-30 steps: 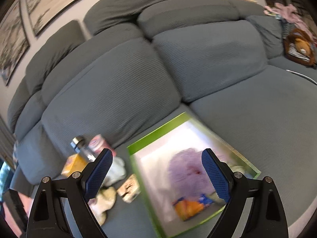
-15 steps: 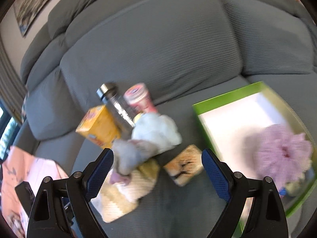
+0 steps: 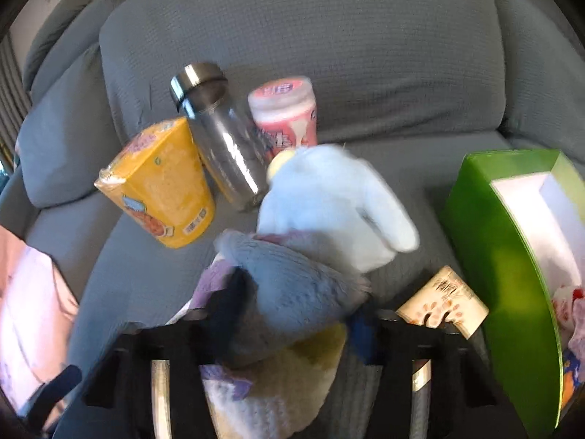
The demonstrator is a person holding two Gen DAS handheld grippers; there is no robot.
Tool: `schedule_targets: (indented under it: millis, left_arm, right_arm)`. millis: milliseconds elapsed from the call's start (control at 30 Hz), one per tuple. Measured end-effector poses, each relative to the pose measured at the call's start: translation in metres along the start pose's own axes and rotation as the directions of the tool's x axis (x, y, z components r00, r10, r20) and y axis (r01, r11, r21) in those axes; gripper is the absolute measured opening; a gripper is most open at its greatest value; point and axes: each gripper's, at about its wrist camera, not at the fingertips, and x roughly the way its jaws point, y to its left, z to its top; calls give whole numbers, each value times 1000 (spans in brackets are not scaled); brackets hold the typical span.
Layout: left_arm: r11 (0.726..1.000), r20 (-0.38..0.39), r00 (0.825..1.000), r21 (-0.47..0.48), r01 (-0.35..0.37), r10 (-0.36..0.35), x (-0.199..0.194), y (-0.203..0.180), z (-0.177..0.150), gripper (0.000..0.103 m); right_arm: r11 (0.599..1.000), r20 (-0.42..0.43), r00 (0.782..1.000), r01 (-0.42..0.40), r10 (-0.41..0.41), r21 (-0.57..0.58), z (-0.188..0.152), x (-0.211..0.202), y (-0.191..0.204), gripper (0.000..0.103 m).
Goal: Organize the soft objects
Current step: 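Lower the right gripper onto the grey and pink cloths and close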
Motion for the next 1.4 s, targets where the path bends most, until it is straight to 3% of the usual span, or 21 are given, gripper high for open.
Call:
schedule_targets:
  millis: [67,300,400,533,600,700,767,800,833,900,1000,1133,1267,1333,1400]
  left_arm:
    - [1000,-2,1000,-8,-7,7,0,1,0,101]
    - [997,-12,1000,-78,7,-8,-4,13,5,101]
    - [996,-16,999,-88,26,-27,-8,15,5,101]
    - [997,3,1000,-68,29,-29,-18,15,7,101]
    - [998,1,1000,-64,13,-13,-21,17,8,101]
    - [997,-26,1000,-80,6,-8,-17,23,8,101]
    - [995,-54,998,-99,24,-29,-13,25,6,100]
    - [994,-68,997,-104,37,-44,-11,24,5,100]
    - [993,-83,995,-104,51,-59,-8,22,4,100]
    - [993,-100,992,-97,67,-76,-4,18,2,100]
    - [995,-124,989,-70,76,-84,1,8,-3,96]
    - [989,-160,977,-54,136,-143,10,-6,-12,86]
    - [986,-211,963,-22,168,-169,26,-23,-24,75]
    - [988,-237,959,-19,155,-155,36,-27,-29,72]
    - [989,-253,956,-30,147,-150,44,-27,-31,68]
  right_arm:
    - [997,13,998,-65,64,52,2,-11,-6,17]
    - [995,192,976,-99,99,-12,5,-83,5,17]
    - [985,195,965,-170,174,-38,2,-100,17,17]
    - [970,116,968,-209,223,-121,-10,-87,43,17]
    - [967,15,971,-237,240,-98,-22,-63,48,17]
    - [966,-186,955,-248,231,-72,-31,-26,51,17]
    - [978,-225,960,-191,168,-86,-33,-22,50,26]
    - [981,-223,964,-168,143,-95,-31,-24,47,45]
    - [985,-202,971,-150,130,-90,-27,-30,42,72]
    - [989,-162,980,-129,117,-69,-20,-43,29,91]
    - [995,-101,991,-90,84,-50,-11,-63,10,91]
    - [987,7,988,-157,157,-23,-3,-81,-6,91]
    - [970,-33,972,-234,232,-64,-10,-65,12,85]
    - [969,-77,972,-230,223,-94,-15,-52,21,72]
    - [971,-133,972,-208,192,-119,-22,-36,28,67]
